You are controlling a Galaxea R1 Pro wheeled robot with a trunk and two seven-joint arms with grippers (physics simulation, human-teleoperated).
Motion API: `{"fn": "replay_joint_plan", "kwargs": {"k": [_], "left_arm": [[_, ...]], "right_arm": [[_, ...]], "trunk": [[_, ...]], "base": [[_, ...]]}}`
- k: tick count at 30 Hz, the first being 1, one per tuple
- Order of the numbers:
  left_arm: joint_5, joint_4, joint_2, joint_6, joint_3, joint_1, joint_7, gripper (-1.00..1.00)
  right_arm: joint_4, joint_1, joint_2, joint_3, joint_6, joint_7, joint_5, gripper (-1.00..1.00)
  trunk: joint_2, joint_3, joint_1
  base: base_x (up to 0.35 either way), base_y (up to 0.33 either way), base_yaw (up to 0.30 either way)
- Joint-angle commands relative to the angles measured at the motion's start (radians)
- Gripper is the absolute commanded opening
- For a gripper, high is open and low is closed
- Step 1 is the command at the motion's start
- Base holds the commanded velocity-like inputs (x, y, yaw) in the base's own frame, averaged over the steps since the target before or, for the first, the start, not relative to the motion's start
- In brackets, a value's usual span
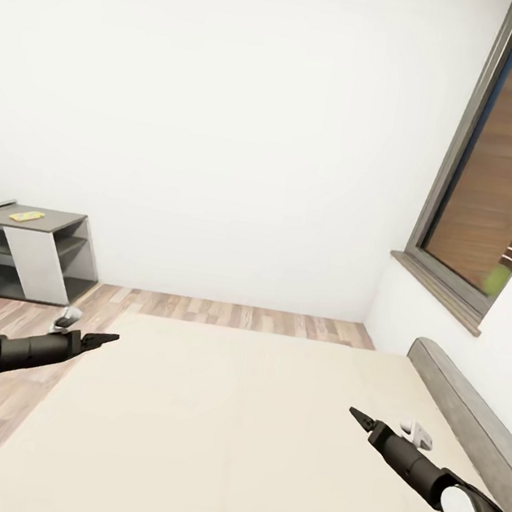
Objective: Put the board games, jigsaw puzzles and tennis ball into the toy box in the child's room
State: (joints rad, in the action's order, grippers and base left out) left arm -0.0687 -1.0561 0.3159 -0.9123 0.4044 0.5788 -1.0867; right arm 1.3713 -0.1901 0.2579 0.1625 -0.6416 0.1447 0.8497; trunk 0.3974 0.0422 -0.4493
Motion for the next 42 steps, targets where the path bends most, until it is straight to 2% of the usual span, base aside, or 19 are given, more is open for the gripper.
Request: {"fn": "replay_joint_plan", "kwargs": {"k": [1,16,26,42], "left_arm": [[-0.003,0.000,0.000,-0.008,0.001,0.001,-0.001,1.00],[-0.003,-0.001,0.000,-0.008,0.001,0.001,-0.001,1.00],[-0.003,-0.001,0.000,-0.008,0.001,0.001,-0.001,1.00],[-0.003,-0.001,0.000,-0.007,0.000,0.001,-0.001,1.00]], "right_arm": [[0.000,-0.001,0.000,0.002,-0.005,0.004,-0.001,1.00],[0.000,-0.001,0.000,0.002,-0.004,0.004,-0.001,1.00],[0.000,-0.001,0.000,0.002,-0.004,0.004,-0.001,1.00],[0.000,-0.001,0.000,0.002,-0.004,0.004,-0.001,1.00]], "trunk": [[0.003,0.004,-0.001],[0.003,0.010,-0.001],[0.003,0.025,-0.001],[0.003,0.028,-0.001]], "base": [[0.000,-0.304,0.000],[0.000,-0.304,0.000],[0.000,-0.300,0.000],[0.000,-0.091,0.000]]}}
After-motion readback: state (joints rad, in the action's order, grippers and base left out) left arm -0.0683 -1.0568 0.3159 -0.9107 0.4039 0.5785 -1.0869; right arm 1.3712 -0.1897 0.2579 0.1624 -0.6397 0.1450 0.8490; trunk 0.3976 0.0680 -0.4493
